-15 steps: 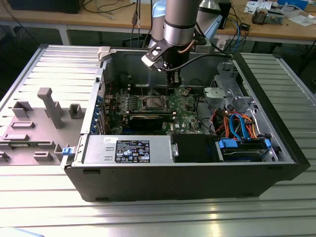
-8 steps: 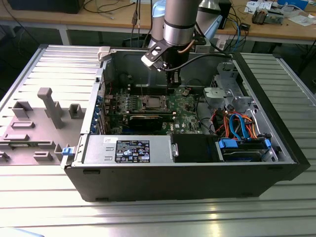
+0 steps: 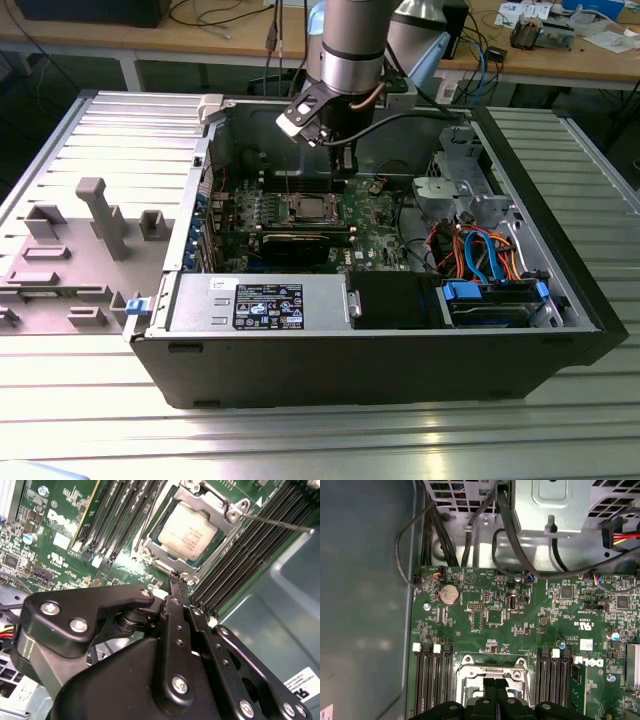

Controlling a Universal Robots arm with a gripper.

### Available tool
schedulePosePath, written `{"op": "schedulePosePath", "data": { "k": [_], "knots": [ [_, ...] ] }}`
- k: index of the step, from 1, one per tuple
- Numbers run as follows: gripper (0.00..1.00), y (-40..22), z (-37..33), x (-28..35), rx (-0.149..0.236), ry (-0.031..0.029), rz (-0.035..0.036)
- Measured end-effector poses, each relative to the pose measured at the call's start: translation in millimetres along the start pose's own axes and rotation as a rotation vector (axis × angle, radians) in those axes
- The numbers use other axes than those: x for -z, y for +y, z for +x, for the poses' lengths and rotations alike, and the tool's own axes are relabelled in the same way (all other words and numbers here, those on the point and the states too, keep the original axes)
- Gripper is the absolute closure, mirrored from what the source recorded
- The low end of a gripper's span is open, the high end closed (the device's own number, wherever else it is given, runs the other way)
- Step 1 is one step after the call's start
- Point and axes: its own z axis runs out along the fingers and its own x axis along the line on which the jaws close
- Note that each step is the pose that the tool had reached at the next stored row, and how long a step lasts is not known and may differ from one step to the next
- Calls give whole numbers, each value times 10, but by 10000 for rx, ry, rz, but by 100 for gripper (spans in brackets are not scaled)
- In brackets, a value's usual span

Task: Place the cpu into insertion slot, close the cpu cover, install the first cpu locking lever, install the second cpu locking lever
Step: 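Close the cpu cover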

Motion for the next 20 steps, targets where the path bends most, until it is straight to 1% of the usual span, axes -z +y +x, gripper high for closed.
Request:
{"op": "schedulePosePath", "data": {
  "k": [2, 6, 8, 15, 20],
  "knots": [
    [89, -63, 3, -16, 0, -1, 1],
    [89, -138, 7, -32, 0, 0, 0],
    [89, -186, 9, -44, 0, -1, 1],
    [89, -251, 12, -72, -1, 0, 0],
    [89, -317, 16, -101, 0, 0, 0]
  ]
}}
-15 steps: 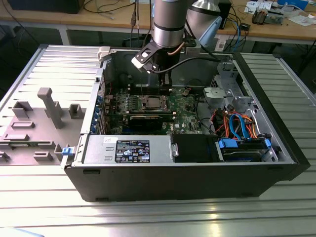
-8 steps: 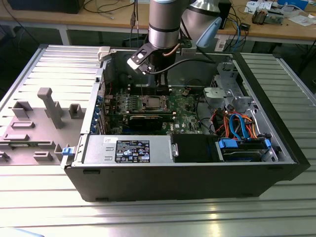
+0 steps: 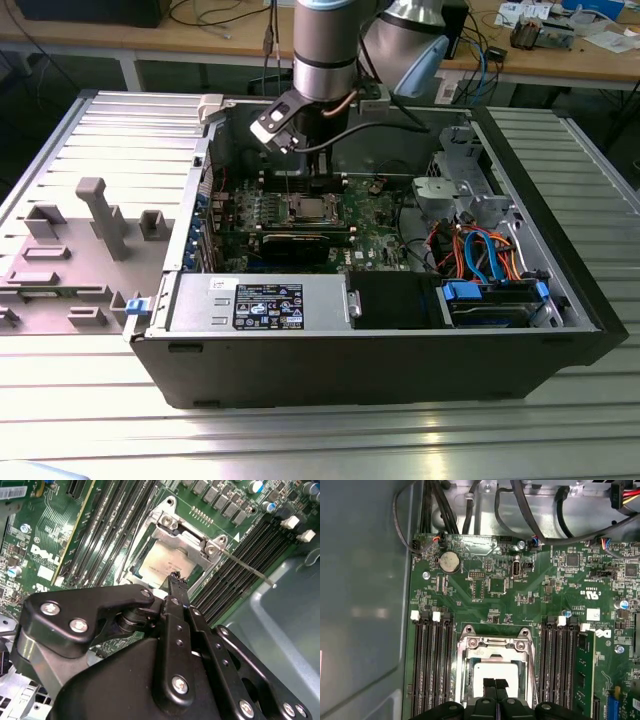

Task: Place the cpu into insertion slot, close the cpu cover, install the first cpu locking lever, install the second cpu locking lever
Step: 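Close the cpu cover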

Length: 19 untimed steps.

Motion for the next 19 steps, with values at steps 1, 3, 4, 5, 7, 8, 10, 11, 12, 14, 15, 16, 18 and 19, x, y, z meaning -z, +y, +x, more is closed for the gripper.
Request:
{"op": "schedulePosePath", "data": {
  "k": [1, 3, 4, 5, 7, 8, 10, 11, 12, 14, 15, 16, 18, 19],
  "knots": [
    [89, -6, 0, -5, -1, 0, 0],
    [89, -18, 1, -14, -1, 0, 0],
    [89, -24, 1, -19, -1, 0, 1],
    [89, -30, 1, -26, 5, 0, 0],
    [89, -32, 1, -35, 37, 0, 1],
    [89, -33, 1, -35, 41, -2, 3],
    [89, -33, 1, -36, 41, 0, 1],
    [89, -33, 1, -36, 41, 0, 1],
    [89, -33, 1, -36, 41, 0, 1],
    [89, -35, 2, -37, 41, 0, 1],
    [89, -42, 2, -38, 39, 2, -1],
    [89, -51, 3, -39, 41, 2, -1],
    [89, -74, 3, -41, 41, 0, 1],
    [89, -91, 4, -45, 42, 1, 0]
  ]
}}
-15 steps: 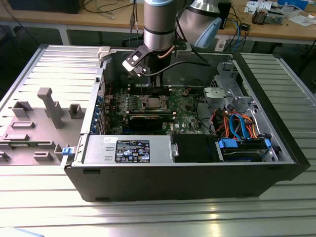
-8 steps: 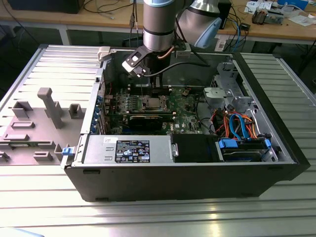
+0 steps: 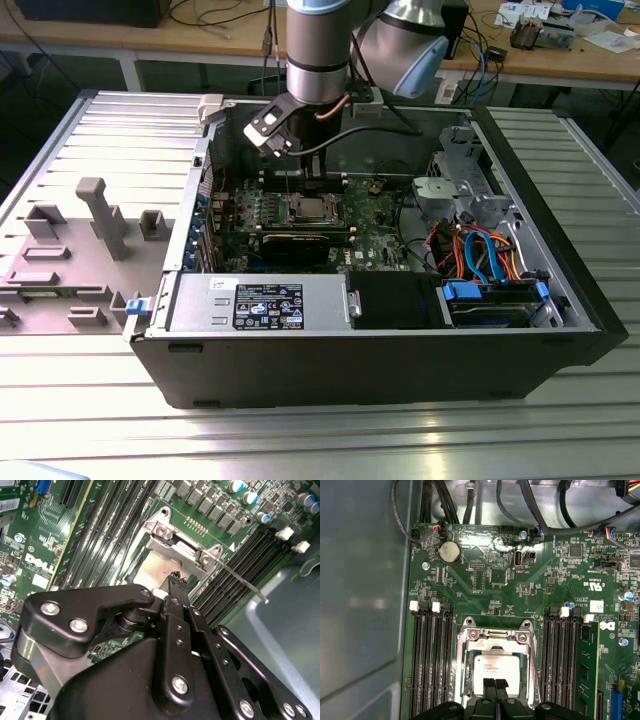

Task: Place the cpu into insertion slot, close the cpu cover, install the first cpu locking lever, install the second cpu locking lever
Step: 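Close the cpu cover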

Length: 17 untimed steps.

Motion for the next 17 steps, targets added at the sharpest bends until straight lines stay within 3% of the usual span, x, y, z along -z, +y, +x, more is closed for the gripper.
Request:
{"op": "schedulePosePath", "data": {
  "k": [6, 9, 13, 17],
  "knots": [
    [89, -55, 3, -44, 9, 0, 9],
    [89, -114, 5, -77, 34, 0, 12],
    [89, -169, 8, -135, 84, 1, 12],
    [89, -183, 8, -206, 129, 2, 12]
  ]
}}
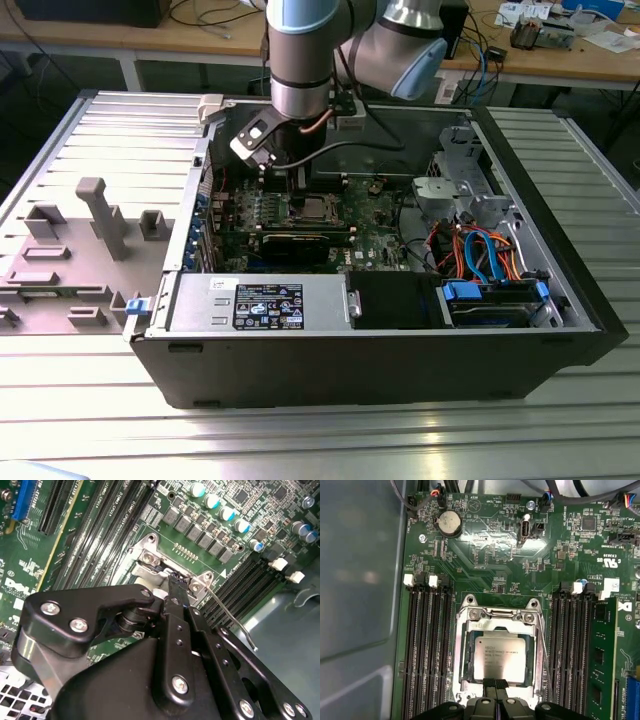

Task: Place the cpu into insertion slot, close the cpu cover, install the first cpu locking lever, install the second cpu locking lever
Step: 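Close the cpu cover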

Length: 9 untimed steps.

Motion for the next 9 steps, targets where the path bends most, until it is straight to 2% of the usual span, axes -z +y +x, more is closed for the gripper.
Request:
{"op": "schedulePosePath", "data": {
  "k": [6, 9],
  "knots": [
    [89, -1, -1, -43, 11, -6, 5],
    [89, 0, 1, -42, 12, 21, -6]
  ]
}}
